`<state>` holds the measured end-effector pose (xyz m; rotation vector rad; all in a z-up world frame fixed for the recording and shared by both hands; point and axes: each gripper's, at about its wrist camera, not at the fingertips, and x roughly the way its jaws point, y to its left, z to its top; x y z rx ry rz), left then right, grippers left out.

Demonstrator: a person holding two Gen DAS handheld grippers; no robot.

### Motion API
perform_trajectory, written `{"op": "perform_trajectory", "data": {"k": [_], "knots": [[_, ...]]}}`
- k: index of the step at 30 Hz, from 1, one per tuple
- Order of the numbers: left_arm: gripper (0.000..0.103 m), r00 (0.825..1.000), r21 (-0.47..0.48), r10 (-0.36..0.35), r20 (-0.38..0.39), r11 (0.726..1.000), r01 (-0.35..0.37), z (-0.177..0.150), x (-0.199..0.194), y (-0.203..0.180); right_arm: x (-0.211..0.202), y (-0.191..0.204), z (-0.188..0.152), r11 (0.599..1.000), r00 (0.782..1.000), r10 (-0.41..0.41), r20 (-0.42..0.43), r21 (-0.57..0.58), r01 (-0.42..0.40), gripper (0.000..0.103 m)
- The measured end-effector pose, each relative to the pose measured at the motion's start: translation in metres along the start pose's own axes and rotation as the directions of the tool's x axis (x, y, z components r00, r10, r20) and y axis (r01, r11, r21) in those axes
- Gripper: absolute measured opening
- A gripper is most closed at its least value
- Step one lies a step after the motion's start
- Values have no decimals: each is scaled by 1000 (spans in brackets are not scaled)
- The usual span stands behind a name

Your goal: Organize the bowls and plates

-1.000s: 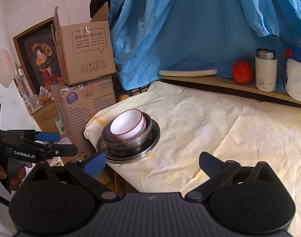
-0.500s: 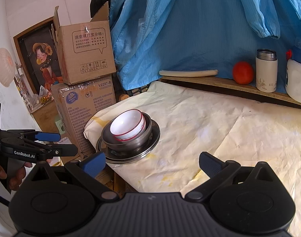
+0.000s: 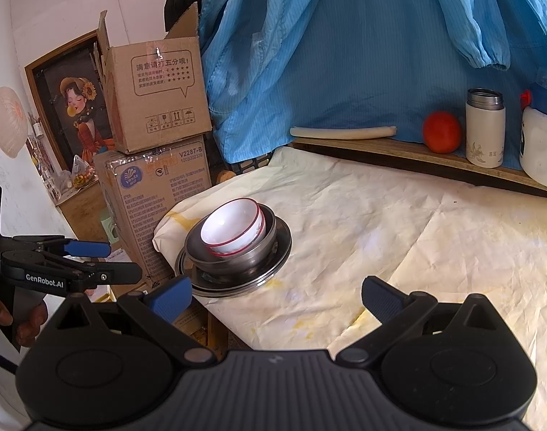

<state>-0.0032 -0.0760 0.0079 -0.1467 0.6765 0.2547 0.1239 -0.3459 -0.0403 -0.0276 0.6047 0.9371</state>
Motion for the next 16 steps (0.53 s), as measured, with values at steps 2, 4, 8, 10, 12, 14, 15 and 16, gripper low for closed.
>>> {"op": "perform_trajectory", "data": {"k": [2,4,8,10,12,14,15,16], "knots": [[102,1000,1,4,1,1000,-4,0,0,-1,0,0,0,1000,1000,1,-1,0,-1,103],[102,1000,2,9,4,1000,-9,-1,-1,-3,0,0,0,1000,1000,2,-1,-1,-2,103],[102,1000,7,8,11,1000,-8,-1,-3,-5,0,0,0,1000,1000,1,-1,0,-1,103],[102,1000,10,7,15,1000,-7,-1,-4,-6,0,0,0,1000,1000,1,-1,0,-1,103],[102,1000,11,6,16,1000,-6,0,-4,-7,0,0,0,1000,1000,1,0,0,-1,103],[102,1000,6,1,20,1000,-1,0,-4,-7,0,0,0,1000,1000,1,-1,0,-1,103],[102,1000,6,1,21,1000,-1,0,-4,-7,0,0,0,1000,1000,1,-1,1,-1,103],[102,1000,5,-3,20,1000,3,0,-3,-7,1,-2,0,1000,1000,2,-1,1,-2,103]]}}
